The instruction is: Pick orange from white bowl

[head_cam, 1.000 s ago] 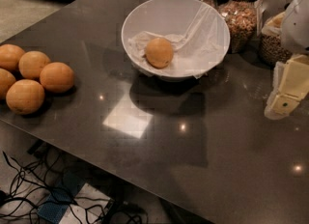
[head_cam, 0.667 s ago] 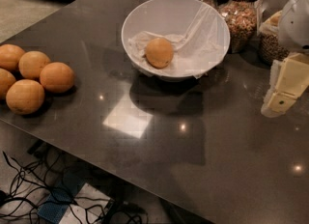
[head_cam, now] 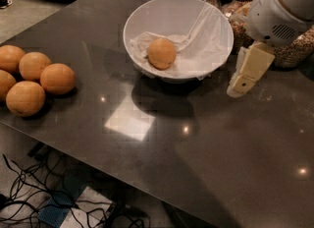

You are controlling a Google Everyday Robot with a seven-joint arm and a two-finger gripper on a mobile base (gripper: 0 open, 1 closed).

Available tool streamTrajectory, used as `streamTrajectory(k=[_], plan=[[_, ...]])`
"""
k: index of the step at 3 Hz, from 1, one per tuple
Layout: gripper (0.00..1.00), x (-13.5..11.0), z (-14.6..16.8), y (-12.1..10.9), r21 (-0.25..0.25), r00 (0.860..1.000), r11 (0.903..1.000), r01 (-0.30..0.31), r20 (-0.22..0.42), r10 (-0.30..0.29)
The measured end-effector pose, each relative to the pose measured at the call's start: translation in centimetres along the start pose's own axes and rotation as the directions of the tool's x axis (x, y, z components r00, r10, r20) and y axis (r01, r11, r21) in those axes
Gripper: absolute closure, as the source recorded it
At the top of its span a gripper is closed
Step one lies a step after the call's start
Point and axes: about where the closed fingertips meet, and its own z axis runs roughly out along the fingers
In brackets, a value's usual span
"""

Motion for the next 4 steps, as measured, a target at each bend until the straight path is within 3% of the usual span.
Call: streamTrajectory(k=[2,4], plan=[[0.0,-6.1,2.6,-4.4,0.021,0.98,0.9985,0.05,0.19,-0.053],[0.0,-6.3,3.1,-4.8,0.029,0.974,0.9992,0.027,0.225,-0.033]])
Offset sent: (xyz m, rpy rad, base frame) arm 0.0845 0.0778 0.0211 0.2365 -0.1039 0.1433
